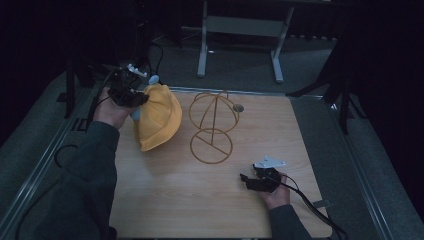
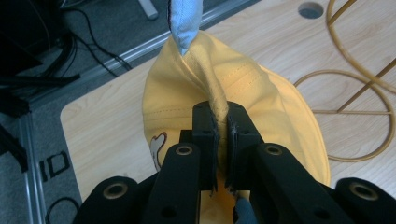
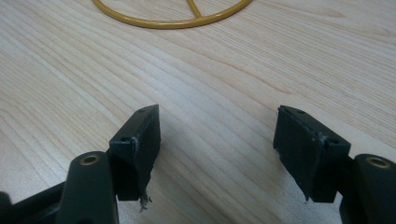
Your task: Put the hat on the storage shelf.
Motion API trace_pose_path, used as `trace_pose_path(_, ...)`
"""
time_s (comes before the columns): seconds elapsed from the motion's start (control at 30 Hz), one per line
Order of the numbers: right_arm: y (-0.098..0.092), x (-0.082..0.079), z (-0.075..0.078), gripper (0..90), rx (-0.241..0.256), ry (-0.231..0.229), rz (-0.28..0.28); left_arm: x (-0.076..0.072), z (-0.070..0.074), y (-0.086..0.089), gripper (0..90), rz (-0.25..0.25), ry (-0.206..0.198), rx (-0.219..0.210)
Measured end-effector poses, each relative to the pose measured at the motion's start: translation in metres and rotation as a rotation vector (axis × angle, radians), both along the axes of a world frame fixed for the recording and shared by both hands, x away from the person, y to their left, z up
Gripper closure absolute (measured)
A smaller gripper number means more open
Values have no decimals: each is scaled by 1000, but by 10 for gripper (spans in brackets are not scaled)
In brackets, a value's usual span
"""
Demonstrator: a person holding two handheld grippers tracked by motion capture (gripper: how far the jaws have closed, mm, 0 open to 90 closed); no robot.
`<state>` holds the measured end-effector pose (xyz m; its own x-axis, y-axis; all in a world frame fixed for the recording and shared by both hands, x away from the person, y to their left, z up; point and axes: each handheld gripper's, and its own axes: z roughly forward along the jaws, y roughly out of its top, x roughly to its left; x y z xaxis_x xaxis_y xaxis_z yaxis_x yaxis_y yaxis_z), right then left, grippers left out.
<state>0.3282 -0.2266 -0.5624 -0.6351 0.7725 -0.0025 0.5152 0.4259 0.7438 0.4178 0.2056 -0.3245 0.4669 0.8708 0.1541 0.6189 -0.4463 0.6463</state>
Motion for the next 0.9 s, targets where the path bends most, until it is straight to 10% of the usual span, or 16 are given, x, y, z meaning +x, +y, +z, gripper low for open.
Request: trace_pose_path(0.9,0,0,0,316,-1,0,0,-3,27,11,845,-135,-72,-51)
